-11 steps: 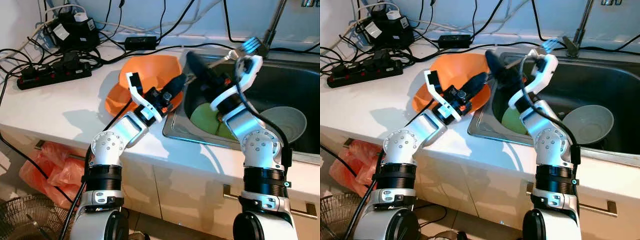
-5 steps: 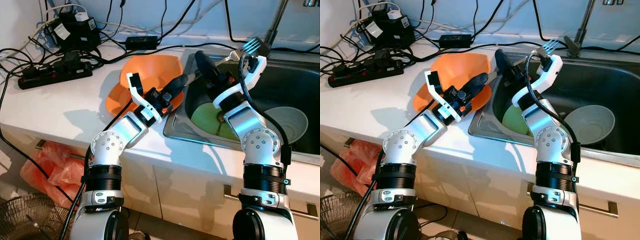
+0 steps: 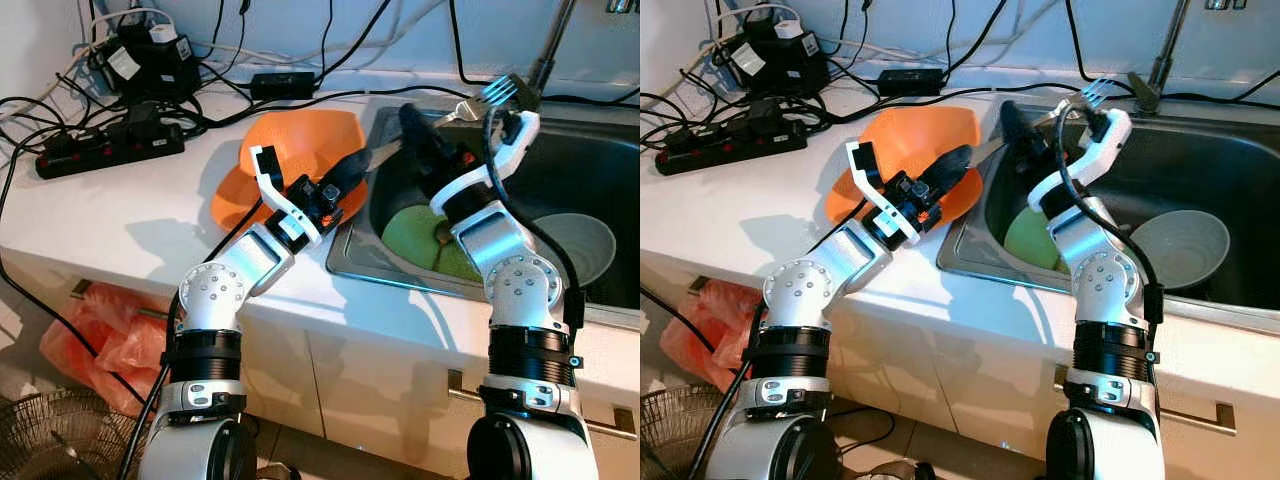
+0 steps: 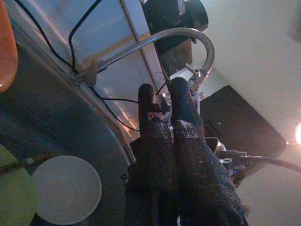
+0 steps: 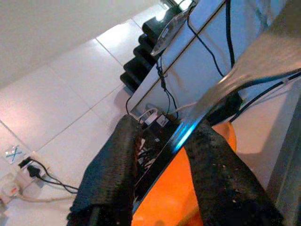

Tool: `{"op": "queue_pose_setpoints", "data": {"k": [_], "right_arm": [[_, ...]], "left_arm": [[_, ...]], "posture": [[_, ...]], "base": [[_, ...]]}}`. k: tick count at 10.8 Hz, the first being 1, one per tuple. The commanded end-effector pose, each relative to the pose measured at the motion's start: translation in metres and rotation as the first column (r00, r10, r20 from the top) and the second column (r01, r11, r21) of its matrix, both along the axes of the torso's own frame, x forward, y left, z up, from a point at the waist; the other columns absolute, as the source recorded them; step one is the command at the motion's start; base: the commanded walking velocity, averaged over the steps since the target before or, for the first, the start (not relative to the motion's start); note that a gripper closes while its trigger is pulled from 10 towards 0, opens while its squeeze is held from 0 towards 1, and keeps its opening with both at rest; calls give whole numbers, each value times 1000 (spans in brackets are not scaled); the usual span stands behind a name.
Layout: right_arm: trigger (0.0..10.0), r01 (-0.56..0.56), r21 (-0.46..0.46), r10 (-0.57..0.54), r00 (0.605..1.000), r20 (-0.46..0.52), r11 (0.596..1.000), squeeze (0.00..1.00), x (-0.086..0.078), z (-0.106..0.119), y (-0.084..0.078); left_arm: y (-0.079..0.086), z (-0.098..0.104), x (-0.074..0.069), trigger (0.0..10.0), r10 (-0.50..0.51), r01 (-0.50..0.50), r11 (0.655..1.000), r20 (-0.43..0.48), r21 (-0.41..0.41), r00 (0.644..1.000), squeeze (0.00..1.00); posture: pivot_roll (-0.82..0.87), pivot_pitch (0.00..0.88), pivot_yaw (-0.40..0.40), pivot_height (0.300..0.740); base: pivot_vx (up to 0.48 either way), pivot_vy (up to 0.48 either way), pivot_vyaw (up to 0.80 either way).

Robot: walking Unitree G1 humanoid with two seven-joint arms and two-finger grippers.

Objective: Kitchen organization

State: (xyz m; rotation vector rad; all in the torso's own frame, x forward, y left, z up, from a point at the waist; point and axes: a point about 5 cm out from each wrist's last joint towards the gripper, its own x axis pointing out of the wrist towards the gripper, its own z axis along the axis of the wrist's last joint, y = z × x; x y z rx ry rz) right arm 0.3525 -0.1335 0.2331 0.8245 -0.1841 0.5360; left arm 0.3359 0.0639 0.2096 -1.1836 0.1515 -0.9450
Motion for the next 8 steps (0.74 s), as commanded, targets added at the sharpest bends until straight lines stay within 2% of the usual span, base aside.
{"op": "queue_pose_setpoints", "data": {"k": [1, 7, 8], "right_arm": [[0, 3, 13, -3, 1000, 13, 1000, 0, 3, 8, 0], [0, 4, 22, -4, 1000, -3, 1000, 0, 4, 6, -1], [0, 2, 24, -2, 1000, -5, 1000, 0, 4, 5, 0]], "left_arm": [[2, 3, 0, 0, -3, 3, 1000, 13, -1, 1000, 0], [-1, 1, -3, 0, -19, 19, 1000, 11, 4, 1000, 0], [-3, 2, -4, 8627, -30, 29, 999, 29, 33, 999, 0]], "posture": [[92, 46, 124, 740], [91, 51, 119, 740], [91, 51, 119, 740]], "base": [[0, 0, 0], [0, 0, 0], [0, 0, 0]]}}
